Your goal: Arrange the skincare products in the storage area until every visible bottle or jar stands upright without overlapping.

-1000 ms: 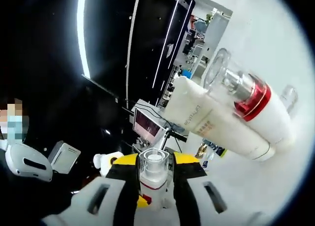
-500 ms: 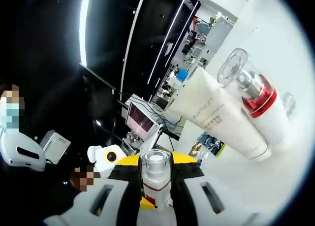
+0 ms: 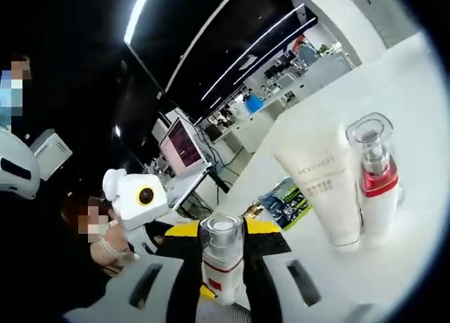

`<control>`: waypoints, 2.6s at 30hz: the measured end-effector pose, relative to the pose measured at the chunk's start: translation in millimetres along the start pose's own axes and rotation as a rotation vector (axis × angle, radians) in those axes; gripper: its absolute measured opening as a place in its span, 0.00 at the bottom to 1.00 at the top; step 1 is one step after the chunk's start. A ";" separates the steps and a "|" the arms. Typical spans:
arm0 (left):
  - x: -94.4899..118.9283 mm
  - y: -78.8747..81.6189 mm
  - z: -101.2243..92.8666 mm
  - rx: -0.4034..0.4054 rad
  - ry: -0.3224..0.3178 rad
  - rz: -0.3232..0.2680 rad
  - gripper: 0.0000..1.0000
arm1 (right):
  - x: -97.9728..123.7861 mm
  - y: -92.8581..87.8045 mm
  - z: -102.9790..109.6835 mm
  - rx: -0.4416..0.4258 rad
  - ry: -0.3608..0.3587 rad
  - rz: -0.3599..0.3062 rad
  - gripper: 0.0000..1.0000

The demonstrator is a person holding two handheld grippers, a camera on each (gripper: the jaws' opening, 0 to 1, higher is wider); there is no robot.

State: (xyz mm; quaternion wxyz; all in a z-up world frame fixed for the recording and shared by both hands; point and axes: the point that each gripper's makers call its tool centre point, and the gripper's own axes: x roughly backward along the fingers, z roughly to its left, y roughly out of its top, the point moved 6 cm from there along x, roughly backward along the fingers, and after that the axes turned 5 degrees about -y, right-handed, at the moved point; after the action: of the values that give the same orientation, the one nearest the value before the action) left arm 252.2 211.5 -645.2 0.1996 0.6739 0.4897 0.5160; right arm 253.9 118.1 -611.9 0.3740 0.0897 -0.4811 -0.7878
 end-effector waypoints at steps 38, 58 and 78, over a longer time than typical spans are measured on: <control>-73.4 10.4 3.6 -0.119 0.133 0.042 0.17 | 19.7 6.7 -29.8 0.423 0.018 0.168 0.21; -94.3 7.2 18.1 -0.285 0.118 0.028 0.17 | 26.1 4.9 -45.7 0.498 -0.036 0.162 0.22; -101.8 -7.3 24.9 -0.297 0.139 0.093 0.19 | 17.7 -12.9 -43.2 0.610 -0.068 0.246 0.21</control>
State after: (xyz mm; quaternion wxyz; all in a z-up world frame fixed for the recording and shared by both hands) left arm 272.3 132.5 -711.4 0.2386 0.6218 0.3889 0.6366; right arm 256.7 79.7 -641.1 0.4058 0.1123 -0.7144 -0.5589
